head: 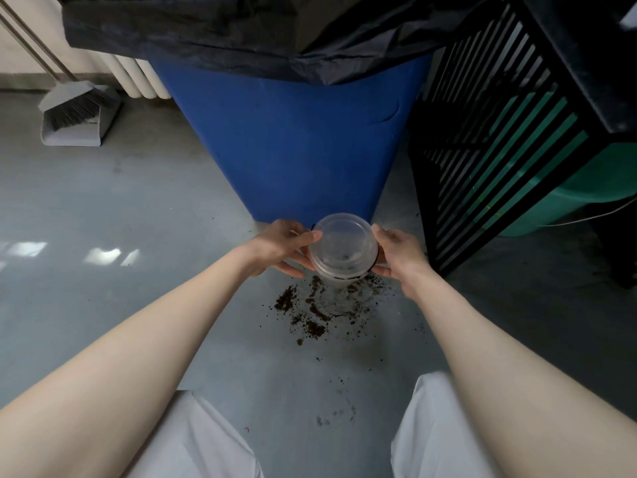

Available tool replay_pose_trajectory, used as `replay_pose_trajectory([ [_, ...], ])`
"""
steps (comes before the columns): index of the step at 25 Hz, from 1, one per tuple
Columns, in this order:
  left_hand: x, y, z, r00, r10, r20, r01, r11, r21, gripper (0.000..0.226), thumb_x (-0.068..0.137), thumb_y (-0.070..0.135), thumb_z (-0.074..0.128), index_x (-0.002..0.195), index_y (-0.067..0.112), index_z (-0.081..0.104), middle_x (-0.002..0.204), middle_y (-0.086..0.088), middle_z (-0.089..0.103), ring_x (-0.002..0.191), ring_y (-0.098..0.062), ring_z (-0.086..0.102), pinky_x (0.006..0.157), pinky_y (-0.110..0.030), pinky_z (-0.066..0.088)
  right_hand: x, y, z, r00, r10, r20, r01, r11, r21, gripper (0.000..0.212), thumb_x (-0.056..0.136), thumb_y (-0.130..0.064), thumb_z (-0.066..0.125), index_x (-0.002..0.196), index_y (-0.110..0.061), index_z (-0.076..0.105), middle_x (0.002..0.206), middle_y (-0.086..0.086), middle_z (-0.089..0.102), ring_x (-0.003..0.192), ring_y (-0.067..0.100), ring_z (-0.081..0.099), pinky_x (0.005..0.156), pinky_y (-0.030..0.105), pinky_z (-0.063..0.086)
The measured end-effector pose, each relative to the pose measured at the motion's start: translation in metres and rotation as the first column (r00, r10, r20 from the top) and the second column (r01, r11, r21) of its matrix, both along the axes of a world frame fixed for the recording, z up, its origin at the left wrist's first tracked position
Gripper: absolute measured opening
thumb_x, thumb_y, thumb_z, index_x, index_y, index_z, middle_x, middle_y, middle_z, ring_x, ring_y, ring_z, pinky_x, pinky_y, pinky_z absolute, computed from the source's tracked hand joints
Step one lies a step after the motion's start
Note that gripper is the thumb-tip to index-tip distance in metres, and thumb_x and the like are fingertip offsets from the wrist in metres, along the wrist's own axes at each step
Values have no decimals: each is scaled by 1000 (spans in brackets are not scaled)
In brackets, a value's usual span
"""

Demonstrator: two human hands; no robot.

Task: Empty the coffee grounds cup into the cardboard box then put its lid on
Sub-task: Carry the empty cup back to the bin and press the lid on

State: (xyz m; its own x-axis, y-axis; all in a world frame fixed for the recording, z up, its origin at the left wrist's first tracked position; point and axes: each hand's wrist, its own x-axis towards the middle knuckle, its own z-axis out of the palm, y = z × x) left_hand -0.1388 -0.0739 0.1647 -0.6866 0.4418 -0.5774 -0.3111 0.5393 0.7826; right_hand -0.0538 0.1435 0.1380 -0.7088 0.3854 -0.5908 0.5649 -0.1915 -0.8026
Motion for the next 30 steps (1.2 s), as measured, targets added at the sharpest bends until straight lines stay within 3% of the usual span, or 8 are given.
replay_pose_trajectory([
  [3, 5, 17, -10, 1000, 21, -12, -21, 999, -35, 33, 101, 38, 66, 112, 7, 63, 99, -17, 78, 84, -25, 81, 64, -37, 66, 6, 12, -3, 998, 2, 57, 3, 996, -89, 33, 100, -44, 53, 114, -16, 64, 101, 7, 70, 90, 21, 69, 62, 29, 59],
  [6, 6, 35, -21, 998, 54, -32, -56, 997, -49, 38, 103, 36, 63, 121, 3, 61, 98, -17, 78, 79, -23, 81, 61, -35, 65, 9, 30, -7, 996, 70, 58, -63, 993, -104, 39, 94, -44, 63, 119, -14, 64, 108, 8, 71, 100, 24, 70, 71, 33, 61],
  [12, 18, 72, -54, 991, 128, -42, -130, 990, -53, 50, 103, 37, 63, 136, 0, 56, 115, -22, 73, 88, -26, 79, 62, -38, 66, 25, 64, -21, 992, 111, 53, -108, 992, -57, 43, 87, -26, 76, 125, -13, 62, 115, 8, 70, 105, 21, 69, 80, 31, 60],
  [16, 31, 101, -78, 990, 134, -53, -137, 989, -60, 48, 101, 30, 67, 142, 5, 56, 115, -16, 74, 93, -22, 77, 59, -34, 65, 39, 83, -40, 997, 8, 80, -6, 1000, -28, 24, 89, -21, 74, 109, -13, 65, 119, 12, 69, 107, 23, 67, 86, 35, 57],
  [20, 37, 132, -97, 981, 176, -88, -181, 982, -59, 50, 98, 22, 71, 144, 11, 55, 126, -9, 66, 104, -24, 71, 57, -32, 64, 45, 98, -53, 987, -115, 116, 122, 990, -63, 44, 87, -15, 75, 128, -2, 62, 106, 9, 70, 84, 14, 66, 94, 40, 55],
  [23, 36, 149, -106, 963, 249, -102, -251, 968, -8, 51, 97, 23, 72, 144, 13, 54, 125, -4, 62, 111, -24, 65, 56, -30, 63, 46, 104, -58, 973, -203, 109, 216, 968, -129, 40, 86, -13, 76, 123, 0, 65, 97, 7, 70, 75, 10, 64, 84, 33, 56],
  [25, 34, 156, -111, 951, 290, -111, -290, 957, 19, 51, 98, 24, 72, 144, 13, 54, 120, 0, 61, 110, -20, 63, 52, -26, 59, 47, 105, -59, 964, -245, 98, 259, 951, -168, 35, 86, -12, 76, 117, -1, 66, 97, 7, 70, 78, 11, 65, 79, 28, 55],
  [30, 32, 156, -111, 939, 333, -79, -330, 942, 57, 55, 96, 25, 74, 145, 14, 53, 125, -2, 62, 117, -22, 63, 63, -32, 63, 46, 106, -60, 936, -332, 113, 351, 888, -296, 14, 85, -6, 76, 96, -7, 67, 114, 11, 69, 103, 19, 65, 94, 29, 52],
])
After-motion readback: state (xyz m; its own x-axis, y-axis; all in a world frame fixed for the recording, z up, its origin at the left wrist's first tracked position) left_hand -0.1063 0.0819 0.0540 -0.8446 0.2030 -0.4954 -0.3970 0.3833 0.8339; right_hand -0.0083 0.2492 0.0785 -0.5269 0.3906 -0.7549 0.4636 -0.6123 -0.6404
